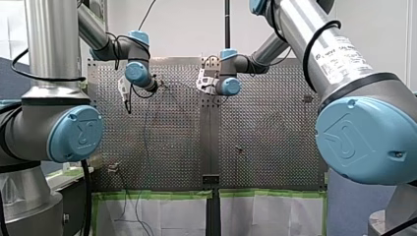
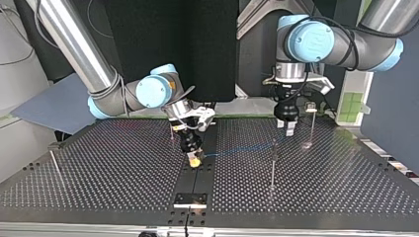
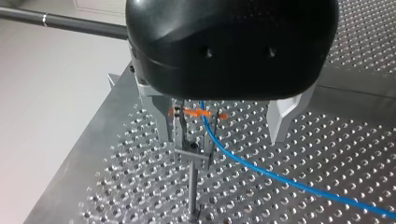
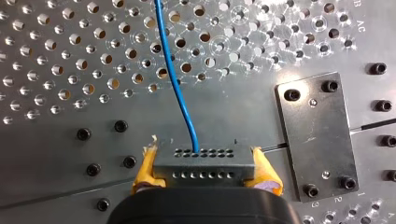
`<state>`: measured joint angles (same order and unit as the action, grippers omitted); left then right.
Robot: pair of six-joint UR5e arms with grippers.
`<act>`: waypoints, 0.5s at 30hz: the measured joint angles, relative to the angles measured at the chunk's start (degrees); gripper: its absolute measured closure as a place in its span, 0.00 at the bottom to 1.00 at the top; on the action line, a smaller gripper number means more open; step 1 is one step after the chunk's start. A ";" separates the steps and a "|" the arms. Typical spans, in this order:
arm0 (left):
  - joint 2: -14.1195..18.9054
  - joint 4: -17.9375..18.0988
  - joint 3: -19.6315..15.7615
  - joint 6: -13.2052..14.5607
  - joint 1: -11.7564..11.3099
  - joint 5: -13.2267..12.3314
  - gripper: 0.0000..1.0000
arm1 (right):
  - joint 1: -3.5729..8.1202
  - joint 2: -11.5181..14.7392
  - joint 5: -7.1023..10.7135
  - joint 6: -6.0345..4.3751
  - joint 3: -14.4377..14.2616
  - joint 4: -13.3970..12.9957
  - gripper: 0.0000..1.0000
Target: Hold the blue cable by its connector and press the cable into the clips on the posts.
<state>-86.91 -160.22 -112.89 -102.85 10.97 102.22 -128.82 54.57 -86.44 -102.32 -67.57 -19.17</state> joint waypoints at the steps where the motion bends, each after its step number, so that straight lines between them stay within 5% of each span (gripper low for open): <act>1: 0.10 -0.14 0.00 0.27 0.12 -0.01 0.00 | 0.00 -0.01 -0.01 0.00 0.01 0.00 1.00; 15: 0.48 -0.80 0.00 7.28 1.32 -0.57 0.00 | -0.10 -0.09 -0.02 0.21 0.00 0.09 1.00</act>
<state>-86.43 -161.02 -112.89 -95.58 12.29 101.64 -128.92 54.48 -86.46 -102.12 -67.57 -19.09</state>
